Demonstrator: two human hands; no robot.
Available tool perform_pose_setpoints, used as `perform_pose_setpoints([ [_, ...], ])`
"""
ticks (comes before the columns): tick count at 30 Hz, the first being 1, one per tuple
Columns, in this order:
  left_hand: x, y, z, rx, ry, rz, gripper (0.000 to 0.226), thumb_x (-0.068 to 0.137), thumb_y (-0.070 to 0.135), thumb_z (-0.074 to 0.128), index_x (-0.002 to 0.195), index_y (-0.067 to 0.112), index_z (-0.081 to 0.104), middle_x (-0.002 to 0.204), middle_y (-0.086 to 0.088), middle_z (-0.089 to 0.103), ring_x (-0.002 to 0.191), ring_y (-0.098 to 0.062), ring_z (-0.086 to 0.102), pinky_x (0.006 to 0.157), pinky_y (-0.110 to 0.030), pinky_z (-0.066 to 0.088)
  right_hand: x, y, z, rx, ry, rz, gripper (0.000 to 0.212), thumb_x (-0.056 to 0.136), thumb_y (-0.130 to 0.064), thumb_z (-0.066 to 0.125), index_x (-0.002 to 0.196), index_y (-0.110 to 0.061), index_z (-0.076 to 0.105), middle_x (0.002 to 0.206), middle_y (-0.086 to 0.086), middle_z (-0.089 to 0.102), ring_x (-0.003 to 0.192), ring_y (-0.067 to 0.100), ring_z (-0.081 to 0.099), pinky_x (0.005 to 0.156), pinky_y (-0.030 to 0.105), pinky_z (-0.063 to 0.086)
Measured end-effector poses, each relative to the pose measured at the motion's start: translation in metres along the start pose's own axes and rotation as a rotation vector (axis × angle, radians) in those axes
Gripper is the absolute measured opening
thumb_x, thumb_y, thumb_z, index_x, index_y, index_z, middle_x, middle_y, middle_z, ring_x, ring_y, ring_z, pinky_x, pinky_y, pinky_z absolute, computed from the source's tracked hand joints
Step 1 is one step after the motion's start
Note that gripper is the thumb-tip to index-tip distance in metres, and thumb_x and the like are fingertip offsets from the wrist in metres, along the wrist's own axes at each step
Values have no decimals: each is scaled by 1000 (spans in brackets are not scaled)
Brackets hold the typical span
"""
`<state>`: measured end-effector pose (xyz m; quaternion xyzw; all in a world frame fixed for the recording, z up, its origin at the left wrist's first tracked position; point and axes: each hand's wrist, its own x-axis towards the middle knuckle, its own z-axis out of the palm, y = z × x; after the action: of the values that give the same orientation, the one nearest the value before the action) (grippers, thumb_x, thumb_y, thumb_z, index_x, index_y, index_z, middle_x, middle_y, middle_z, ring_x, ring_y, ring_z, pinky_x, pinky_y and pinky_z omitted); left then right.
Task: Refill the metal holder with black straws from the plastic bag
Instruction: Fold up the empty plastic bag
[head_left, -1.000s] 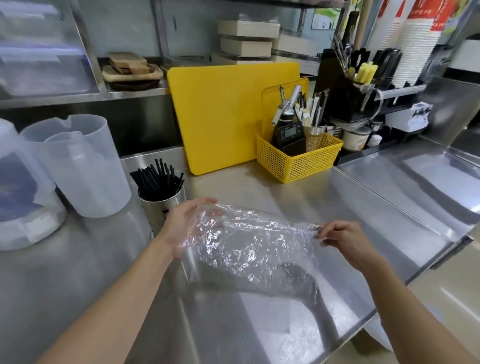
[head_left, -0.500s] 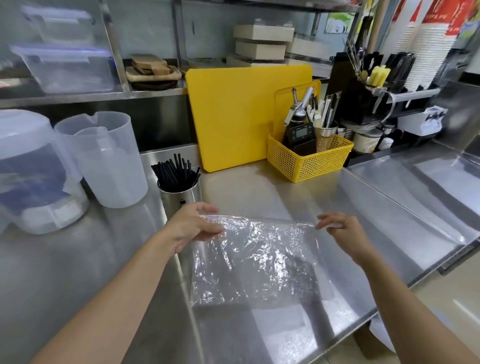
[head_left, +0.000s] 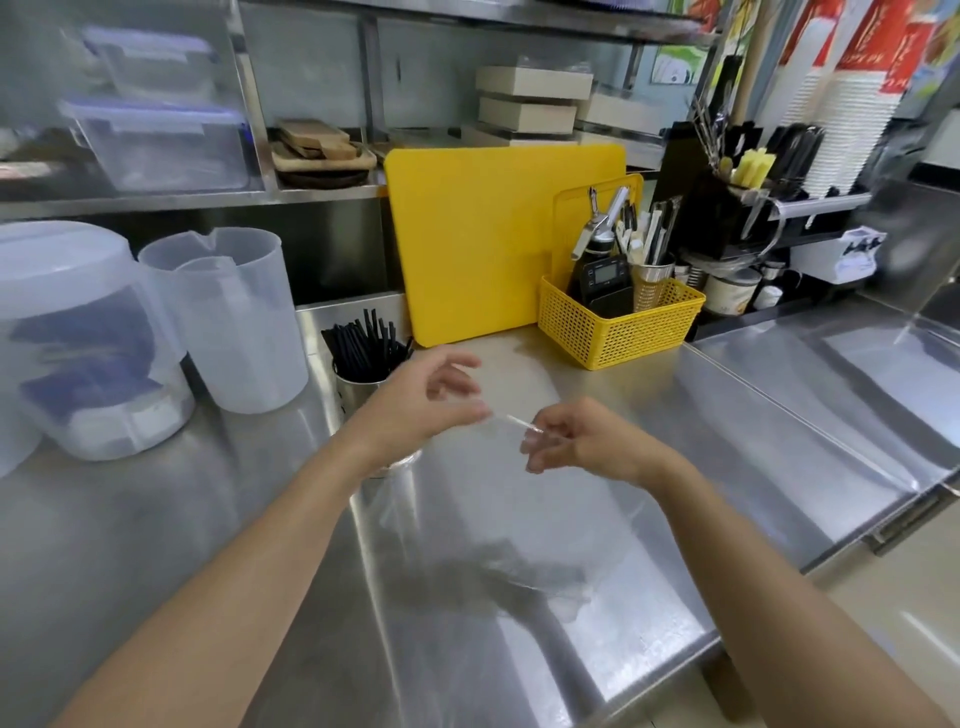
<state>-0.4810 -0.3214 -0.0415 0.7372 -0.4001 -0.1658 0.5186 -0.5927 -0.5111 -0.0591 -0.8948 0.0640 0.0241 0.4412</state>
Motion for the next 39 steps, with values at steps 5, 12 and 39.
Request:
perform_pose_setpoints([
  [5,-10,-26,-23,-475,306,-116,41,79,49,49,104,19,60,102,-5,67,107,-22,59,96,-35,41,-8,3,-5,422,226,-43,13,75,4,67,82,-6,64,69,5,72,67,15,68,63,24,52],
  [12,-27,-64,-19,-824,15,-361,110,44,71,74,128,5,48,124,-22,57,116,-36,55,98,-47,46,0,6,12,927,362,31,18,75,9,61,71,-9,61,66,5,67,62,18,64,55,25,53],
  [39,-61,-85,-42,-282,187,-387,13,81,17,67,92,22,63,97,-10,69,90,-23,65,84,-40,51,31,9,62,732,260,209,12,76,1,66,69,-9,65,66,9,65,61,20,62,51,24,46],
])
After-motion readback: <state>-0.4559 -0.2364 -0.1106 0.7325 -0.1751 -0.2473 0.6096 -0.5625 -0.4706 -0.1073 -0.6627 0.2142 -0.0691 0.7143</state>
